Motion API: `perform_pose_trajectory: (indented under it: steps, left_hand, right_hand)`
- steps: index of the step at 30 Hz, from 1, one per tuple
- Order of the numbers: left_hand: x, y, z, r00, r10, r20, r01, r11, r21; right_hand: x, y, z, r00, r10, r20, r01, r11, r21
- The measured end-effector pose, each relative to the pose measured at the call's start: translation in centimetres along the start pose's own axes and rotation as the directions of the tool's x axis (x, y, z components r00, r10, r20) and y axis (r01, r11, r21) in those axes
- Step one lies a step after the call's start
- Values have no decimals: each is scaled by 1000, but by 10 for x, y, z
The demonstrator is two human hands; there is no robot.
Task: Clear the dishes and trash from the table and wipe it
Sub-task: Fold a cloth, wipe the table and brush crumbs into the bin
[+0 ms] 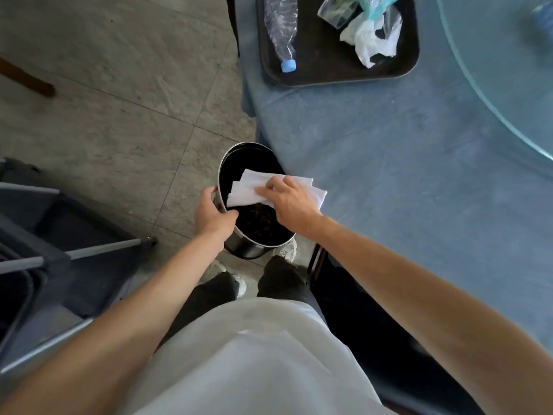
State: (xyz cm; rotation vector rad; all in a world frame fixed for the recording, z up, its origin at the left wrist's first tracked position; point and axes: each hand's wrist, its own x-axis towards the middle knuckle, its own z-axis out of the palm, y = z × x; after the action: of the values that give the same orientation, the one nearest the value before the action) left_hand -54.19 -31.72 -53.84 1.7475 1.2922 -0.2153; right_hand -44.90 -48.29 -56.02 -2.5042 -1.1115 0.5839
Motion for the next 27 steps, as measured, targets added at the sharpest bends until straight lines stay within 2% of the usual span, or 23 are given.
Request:
perform_pose_trajectory:
  steps: [2, 4, 6, 8, 11, 14, 15, 16, 17, 19, 20, 21, 22, 25, 27]
  left_hand:
    - [0, -1, -4, 1000, -13, 7, 13, 1000, -13]
    - [3, -5, -9, 999, -36, 20, 37, 999, -30]
    - [3, -9, -11, 998, -47, 30, 48, 998, -37]
    - [3, -13, -12, 998, -45, 33, 46, 998, -39]
    - [8, -20, -10, 998, -53, 28, 54, 998, -44]
    - [11, -26, -10, 997, -53, 51, 55, 997, -58]
    - [13, -29, -10, 997, -54, 56, 57, 997, -60]
    - [14, -31, -11, 997, -51, 56, 55, 997, -62]
    - [16, -33, -12, 997, -51, 52, 54, 997, -63]
    - [16, -36, -15, 999, -32, 37, 33, 999, -42]
    - [15, -39, -17, 999, -15, 30, 15, 1000, -15]
    - [14, -43, -20, 1000, -2, 28, 2, 1000, -5]
    - [13, -49, -23, 1000, 7, 29, -6, 1000, -16]
    - [19, -68, -33, 999, 28, 28, -27, 1000, -12]
    - [27, -77, -37, 999, 23, 36, -24, 1000, 4]
  right_hand:
    - [-7, -10, 0, 998, 15, -56, -11, 997, 72]
    - [-7, -2, -11, 961, 140, -239, -105, 982, 155]
    - [-4, 21, -34, 879, 266, -395, -202, 959, 198]
    - [0, 54, -61, 789, 379, -484, -311, 925, 217]
    - [5, 108, -90, 671, 551, -496, -498, 831, 249]
    - [14, 113, -76, 609, 692, -388, -649, 716, 258]
    - [17, 97, -63, 627, 681, -378, -646, 726, 236]
    - [19, 76, -46, 674, 632, -382, -610, 768, 194]
    - [19, 51, -28, 750, 552, -364, -542, 829, 138]
    - [11, -1, 7, 925, 321, -205, -323, 946, 24]
    - [4, -23, 24, 973, 216, -78, -216, 976, 5]
    - [-4, -41, 40, 987, 158, 19, -158, 987, 19]
    - [-13, -56, 54, 987, 153, 39, -155, 987, 51]
    - [-20, -74, 72, 933, 350, -79, -325, 918, 227]
    - [-12, -74, 69, 903, 418, -100, -380, 886, 267]
